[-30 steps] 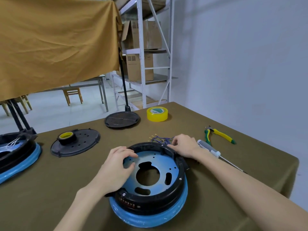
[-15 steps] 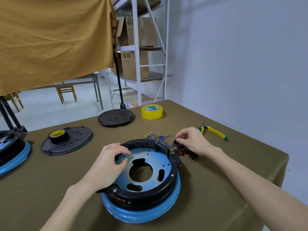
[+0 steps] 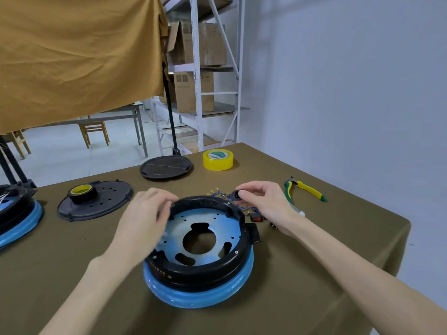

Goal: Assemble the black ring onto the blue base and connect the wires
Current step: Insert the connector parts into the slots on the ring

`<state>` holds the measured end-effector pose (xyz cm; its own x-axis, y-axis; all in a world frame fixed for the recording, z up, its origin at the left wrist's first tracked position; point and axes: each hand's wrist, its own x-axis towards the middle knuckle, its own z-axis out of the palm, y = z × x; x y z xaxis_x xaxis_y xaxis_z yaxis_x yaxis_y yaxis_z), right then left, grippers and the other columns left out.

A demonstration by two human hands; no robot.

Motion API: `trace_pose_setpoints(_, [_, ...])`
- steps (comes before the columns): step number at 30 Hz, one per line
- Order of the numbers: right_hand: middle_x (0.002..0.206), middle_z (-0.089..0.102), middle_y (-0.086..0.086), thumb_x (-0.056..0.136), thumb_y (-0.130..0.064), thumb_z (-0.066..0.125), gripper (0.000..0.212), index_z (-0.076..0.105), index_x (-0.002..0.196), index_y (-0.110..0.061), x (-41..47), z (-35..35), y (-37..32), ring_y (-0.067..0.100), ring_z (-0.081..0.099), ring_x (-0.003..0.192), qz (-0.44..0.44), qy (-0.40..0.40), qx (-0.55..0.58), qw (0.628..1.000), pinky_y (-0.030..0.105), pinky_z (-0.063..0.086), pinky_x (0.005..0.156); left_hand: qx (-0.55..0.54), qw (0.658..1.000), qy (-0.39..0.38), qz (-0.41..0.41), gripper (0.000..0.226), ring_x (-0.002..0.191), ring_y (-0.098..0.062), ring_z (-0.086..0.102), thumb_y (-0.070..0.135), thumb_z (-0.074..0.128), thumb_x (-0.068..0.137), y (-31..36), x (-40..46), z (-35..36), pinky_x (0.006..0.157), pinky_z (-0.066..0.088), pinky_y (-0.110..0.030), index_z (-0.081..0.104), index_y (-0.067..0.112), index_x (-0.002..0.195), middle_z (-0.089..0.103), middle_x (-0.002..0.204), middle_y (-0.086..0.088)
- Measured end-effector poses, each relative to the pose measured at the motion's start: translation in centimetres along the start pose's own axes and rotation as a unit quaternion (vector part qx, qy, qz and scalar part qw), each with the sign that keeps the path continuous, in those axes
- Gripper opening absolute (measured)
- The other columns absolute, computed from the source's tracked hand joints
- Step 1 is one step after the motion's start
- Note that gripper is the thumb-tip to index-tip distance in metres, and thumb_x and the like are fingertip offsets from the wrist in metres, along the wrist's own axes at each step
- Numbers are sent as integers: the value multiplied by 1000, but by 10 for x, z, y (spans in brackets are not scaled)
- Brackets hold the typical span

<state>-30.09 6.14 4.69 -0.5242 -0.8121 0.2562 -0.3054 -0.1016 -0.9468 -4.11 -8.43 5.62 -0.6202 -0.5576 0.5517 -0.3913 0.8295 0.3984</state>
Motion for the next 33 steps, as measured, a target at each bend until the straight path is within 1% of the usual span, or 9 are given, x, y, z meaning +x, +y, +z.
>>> trace_pose_setpoints(3, [91, 81, 6, 94, -4, 73, 9, 79, 99, -8, -1, 10, -2, 12, 76, 81, -33, -14, -38, 999, 22, 59, 78, -60, 991, -109, 44, 35, 105, 9, 58, 62, 46, 95, 47, -16, 4, 89, 48, -19, 67, 42, 115, 63, 108, 33])
trace_pose_setpoints(6, [89, 80, 10, 94, -4, 73, 8, 79, 98, -4, -2, 14, 0, 8, 73, 75, -31, -2, -41, 999, 21, 58, 75, -52, 966, -248, 49, 63, 110, 8, 56, 81, 45, 84, 75, -29, 25, 98, 49, -25, 60, 41, 131, 62, 120, 30])
trace_pose_setpoints(9, [90, 80, 6, 94, -7, 74, 8, 79, 99, -5, -5, 15, 1, 5, 72, 78, -41, -11, -52, 998, 17, 56, 74, -2, 957, -277, 81, 49, 106, 1, 58, 69, 61, 89, 74, -32, 31, 97, 51, -31, 62, 40, 129, 65, 118, 24])
trace_pose_setpoints(12, [86, 79, -1, 94, -6, 73, 7, 79, 98, -6, -8, 13, 1, 6, 71, 75, -44, -28, -56, 997, 16, 53, 71, -102, 926, -353, 83, 20, 102, 1, 63, 41, 69, 96, 63, -28, 17, 94, 51, -24, 71, 43, 116, 72, 106, 23])
trace_pose_setpoints(15, [84, 79, -1, 94, -6, 73, 8, 79, 98, -3, -10, 14, -4, 6, 68, 70, -51, -30, -47, 997, 18, 53, 68, -104, 898, -424, 60, 42, 113, 12, 60, 15, 69, 96, 35, -17, -15, 99, 46, -12, 73, 53, 112, 68, 117, 35])
trace_pose_setpoints(17, [91, 80, 1, 94, -7, 73, 8, 79, 99, -5, -12, 19, -6, 8, 72, 79, -78, -40, -62, 994, 20, 55, 74, -62, 905, -419, 35, 43, 117, 19, 54, 15, 69, 94, 14, -12, -28, 102, 45, -15, 72, 52, 114, 62, 121, 42])
trace_pose_setpoints(22, [91, 79, -6, 96, -11, 72, 8, 80, 99, -12, -23, 41, -13, 7, 72, 83, -117, -99, -99, 983, 18, 53, 77, -88, 941, -328, 6, 39, 117, 24, 48, 63, 68, 87, 17, -23, -7, 94, 41, -12, 62, 52, 124, 57, 118, 46])
trace_pose_setpoints(30, [93, 79, -4, 88, -23, 79, 9, 80, 97, -21, -48, 47, -8, 17, 76, 87, -115, -112, -68, 985, 34, 61, 83, -166, 958, -235, -10, 36, 96, -3, 67, 50, 81, 85, 7, -31, 0, 86, 54, -23, 62, 48, 116, 72, 103, 24])
trace_pose_setpoints(33, [96, 78, -2, 85, -26, 83, 12, 79, 96, -24, -56, 52, -9, 19, 77, 89, -116, -105, -35, 987, 35, 61, 83, -231, 955, -186, -19, 29, 98, -5, 70, 46, 77, 90, 14, -33, 2, 85, 55, -18, 63, 43, 116, 73, 106, 19])
